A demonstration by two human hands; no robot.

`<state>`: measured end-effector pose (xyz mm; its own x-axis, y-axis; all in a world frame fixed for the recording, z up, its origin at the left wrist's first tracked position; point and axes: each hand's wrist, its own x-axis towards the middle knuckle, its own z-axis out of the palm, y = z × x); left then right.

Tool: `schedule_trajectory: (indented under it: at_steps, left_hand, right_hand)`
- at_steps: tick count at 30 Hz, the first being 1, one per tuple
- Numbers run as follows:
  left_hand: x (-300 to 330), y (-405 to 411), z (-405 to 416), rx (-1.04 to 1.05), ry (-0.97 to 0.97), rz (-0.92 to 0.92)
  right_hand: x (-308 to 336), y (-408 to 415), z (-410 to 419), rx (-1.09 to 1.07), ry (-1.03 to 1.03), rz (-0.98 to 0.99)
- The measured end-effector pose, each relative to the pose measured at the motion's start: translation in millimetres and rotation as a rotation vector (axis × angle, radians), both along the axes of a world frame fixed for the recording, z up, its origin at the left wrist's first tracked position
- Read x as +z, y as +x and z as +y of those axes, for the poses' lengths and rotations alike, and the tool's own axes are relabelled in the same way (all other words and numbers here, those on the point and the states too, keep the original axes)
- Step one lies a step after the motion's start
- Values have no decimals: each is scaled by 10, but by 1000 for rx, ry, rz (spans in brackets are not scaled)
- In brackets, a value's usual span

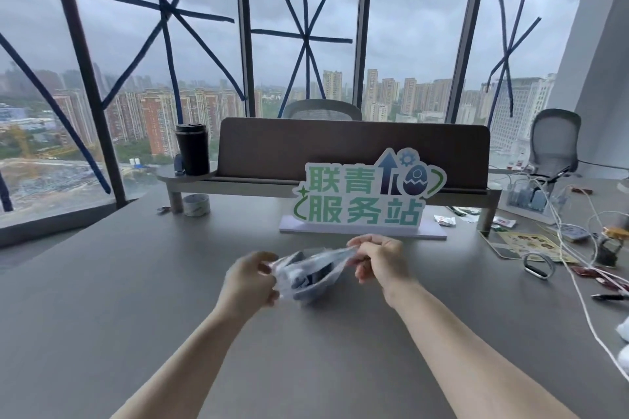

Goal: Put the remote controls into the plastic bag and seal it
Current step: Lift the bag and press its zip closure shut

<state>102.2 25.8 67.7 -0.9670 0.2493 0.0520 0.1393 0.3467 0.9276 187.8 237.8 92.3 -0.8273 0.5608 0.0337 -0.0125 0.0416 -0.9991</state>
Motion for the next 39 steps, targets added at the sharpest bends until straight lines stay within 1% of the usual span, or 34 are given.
schedule_trajectory:
  at_steps: [2,3,4,6,8,11,14,17,18,21,24,25,26,28,29,31,33,34,36,39]
  left_hand:
    - [455,-72,-6,16,188,56]
    - [692,-93,-11,10,254,96]
    - [910,-113,-20,4,308,132]
    - [1239,-172,-27,-11,387,173]
    - [1423,-218,-21,-37,413,183]
    - [1479,-227,-22,-99,383,190]
    - [1362,-155,-24,-182,311,232]
    - [1160,-123,3,-103,153,356]
    - [1098,-112,6,-62,132,371]
    - [981,-79,-1,-12,134,324]
    - [973,-31,10,-52,153,227]
    - [991,-7,23,-66,169,209]
    - [1011,15,39,-78,189,205]
    - [1073,68,97,-97,215,232]
    - [1109,97,138,-103,216,254]
    - [1184,165,230,-116,193,310]
    - [1242,223,316,-133,152,373]
    - [1262,246,346,-147,130,407]
    - [1287,278,387,-173,93,458]
    - [1316,299,403,-188,70,496]
  right_hand:
    - [299,20,-19,25,-135,127]
    - [455,33,-24,43,-161,181]
    - [609,52,-27,57,-156,221]
    - [874,88,-11,54,-80,260]
    - [1060,128,33,22,16,260]
    - [1199,179,104,0,99,219]
    - [1262,240,123,7,155,169]
    - [1285,313,114,4,225,115]
    - [1280,332,117,-1,260,92]
    - [1268,382,125,-37,336,46]
    - [1302,423,156,-101,416,19]
    - [1329,446,163,-139,486,-12]
    - [1356,471,176,-195,616,-68]
    - [1403,510,149,-322,955,-201]
    - [1431,545,97,-332,1074,-206]
    - [1462,558,-41,-177,1189,-126]
    - [1467,504,-191,19,1242,-82]
    - [1457,463,-250,60,1263,-77]
    - [1445,378,-308,69,1278,-72]
    - [1466,306,-273,78,1204,-63]
